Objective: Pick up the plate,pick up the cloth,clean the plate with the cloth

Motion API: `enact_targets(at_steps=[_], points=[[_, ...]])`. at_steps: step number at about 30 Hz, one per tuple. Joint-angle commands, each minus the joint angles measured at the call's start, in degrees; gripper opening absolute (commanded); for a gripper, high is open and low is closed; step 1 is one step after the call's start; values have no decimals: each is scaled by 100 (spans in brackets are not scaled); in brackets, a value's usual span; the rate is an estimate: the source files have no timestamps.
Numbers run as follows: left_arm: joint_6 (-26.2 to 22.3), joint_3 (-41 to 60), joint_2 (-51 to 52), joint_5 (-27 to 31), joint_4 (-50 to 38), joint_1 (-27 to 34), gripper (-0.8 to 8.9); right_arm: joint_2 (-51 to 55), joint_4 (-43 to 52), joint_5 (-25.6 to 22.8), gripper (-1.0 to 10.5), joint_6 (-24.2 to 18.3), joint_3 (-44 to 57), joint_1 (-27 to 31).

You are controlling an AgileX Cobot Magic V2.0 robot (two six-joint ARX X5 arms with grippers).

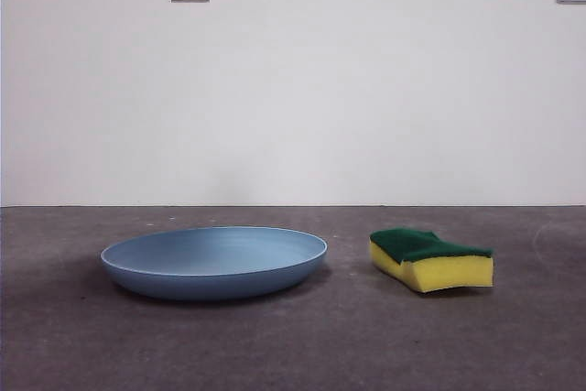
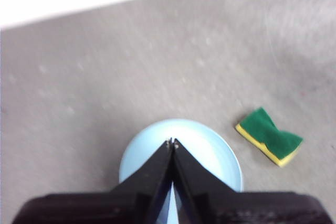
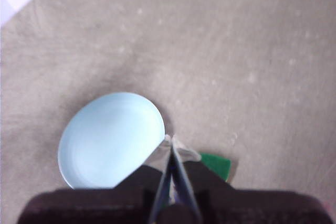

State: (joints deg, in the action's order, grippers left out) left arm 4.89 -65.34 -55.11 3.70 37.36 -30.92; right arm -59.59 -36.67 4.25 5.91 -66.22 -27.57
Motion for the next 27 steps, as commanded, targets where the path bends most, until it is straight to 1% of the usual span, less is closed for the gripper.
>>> enact_targets(at_steps=[1,5,7,9,12,14,18,21,23,27], points=[[-249,42,254,356,-4,-131,-9,273,20,-96,-8,-227,225,-118],[-348,308,634,573,-55,-243,-9,656,87,-437,-8,-343,649,-254],[-345,599,901,678,-140,-254,-9,925,267,-461,-8,-343,1025,-313],[-343,1025,1193,675,-308,-254,-9,1213,463,-487,-8,-348,1436,-358],[-339,1714,1694,680,-560,-254,-9,1611,627,-791,-9,-404,1989,-426],[-341,2168,2039,680,-726,-254,-9,1843,713,-905,-8,-407,2302,-483],[-330,2848,2614,673,-949,-254,-9,2138,887,-911,-5,-413,2684,-518],[-146,2898,2693,647,-800,-254,-9,2129,918,-909,-1,-352,2684,-514],[-28,2896,2691,649,-752,-251,-2,2131,918,-905,0,-192,2684,-514],[-39,2896,2616,664,-726,-251,-2,2135,916,-909,0,-190,2684,-514]])
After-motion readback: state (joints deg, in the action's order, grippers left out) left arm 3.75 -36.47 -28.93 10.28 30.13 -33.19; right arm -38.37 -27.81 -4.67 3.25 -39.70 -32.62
